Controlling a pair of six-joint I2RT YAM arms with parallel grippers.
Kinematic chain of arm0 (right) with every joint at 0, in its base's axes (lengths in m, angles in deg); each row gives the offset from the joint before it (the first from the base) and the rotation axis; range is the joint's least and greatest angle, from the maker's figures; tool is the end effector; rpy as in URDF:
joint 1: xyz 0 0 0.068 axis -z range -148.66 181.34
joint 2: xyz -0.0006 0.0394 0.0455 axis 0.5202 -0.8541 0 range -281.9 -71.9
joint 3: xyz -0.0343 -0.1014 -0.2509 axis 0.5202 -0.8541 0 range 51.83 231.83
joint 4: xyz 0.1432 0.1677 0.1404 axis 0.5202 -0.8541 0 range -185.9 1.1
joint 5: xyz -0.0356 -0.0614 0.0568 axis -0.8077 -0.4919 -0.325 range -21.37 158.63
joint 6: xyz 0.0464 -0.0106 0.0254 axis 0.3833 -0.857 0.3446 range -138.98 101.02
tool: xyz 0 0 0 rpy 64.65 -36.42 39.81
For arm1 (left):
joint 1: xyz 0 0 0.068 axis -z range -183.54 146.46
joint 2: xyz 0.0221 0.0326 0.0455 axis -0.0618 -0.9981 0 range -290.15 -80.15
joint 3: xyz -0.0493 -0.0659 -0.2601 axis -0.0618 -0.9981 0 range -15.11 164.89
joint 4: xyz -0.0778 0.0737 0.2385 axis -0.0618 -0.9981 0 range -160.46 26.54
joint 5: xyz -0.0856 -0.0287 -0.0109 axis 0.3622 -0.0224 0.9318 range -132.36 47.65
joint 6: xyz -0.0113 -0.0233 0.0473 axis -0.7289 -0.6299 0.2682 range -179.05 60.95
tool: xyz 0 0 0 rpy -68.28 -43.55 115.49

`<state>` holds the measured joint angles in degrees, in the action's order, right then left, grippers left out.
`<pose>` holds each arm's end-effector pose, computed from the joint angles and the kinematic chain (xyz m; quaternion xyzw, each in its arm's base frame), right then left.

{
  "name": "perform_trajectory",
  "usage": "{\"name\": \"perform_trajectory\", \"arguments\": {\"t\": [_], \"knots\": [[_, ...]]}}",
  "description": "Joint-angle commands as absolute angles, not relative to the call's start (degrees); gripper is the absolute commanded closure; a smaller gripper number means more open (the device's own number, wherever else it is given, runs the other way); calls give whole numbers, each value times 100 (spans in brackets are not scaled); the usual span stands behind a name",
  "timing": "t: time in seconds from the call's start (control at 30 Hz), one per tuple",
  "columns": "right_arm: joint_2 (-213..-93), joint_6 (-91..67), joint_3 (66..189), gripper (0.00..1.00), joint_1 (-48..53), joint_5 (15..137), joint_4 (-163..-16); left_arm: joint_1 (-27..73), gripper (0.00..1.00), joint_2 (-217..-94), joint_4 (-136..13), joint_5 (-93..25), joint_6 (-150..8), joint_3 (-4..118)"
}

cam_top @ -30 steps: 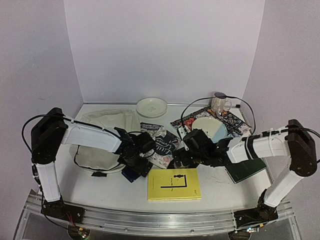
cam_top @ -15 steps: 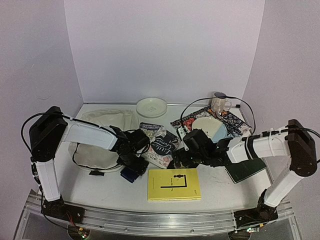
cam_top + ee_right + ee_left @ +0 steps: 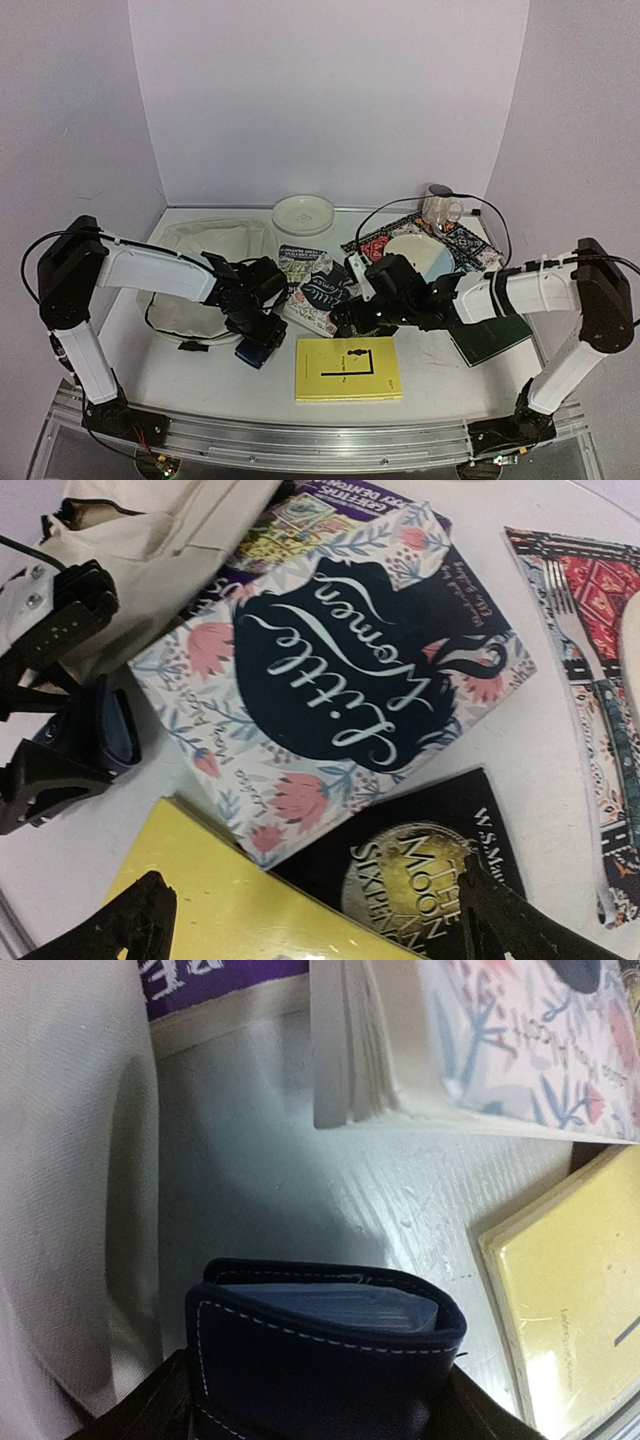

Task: Pack the student bag
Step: Pick up the card case from the center of the board, then pass from the left arm to the right

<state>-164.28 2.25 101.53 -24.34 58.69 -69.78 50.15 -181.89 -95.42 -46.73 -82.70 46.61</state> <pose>0.2034 0.2870 0.2116 -0.2015 0.8101 0.2826 0.4725 0.1998 -0.2675 0.1562 0.2500 0.9548 -0.0684 0.1457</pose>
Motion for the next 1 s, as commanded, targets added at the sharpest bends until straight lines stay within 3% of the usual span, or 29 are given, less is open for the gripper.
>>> {"name": "perform_trajectory", "arguments": {"t": [0.0,0.47,0.97], "knots": [[-16495,746,10606,2,-2431,6618,-6810,5042,28,-17423,-9285,-4620,-8366,4609],[-16535,1401,10014,2,-2611,7502,-4920,5042,23,-16735,-7931,-4842,-10695,4666],[-17232,1737,10381,20,-2705,7750,-4182,5052,24,-16844,-7254,-4309,-10962,4687]]}}
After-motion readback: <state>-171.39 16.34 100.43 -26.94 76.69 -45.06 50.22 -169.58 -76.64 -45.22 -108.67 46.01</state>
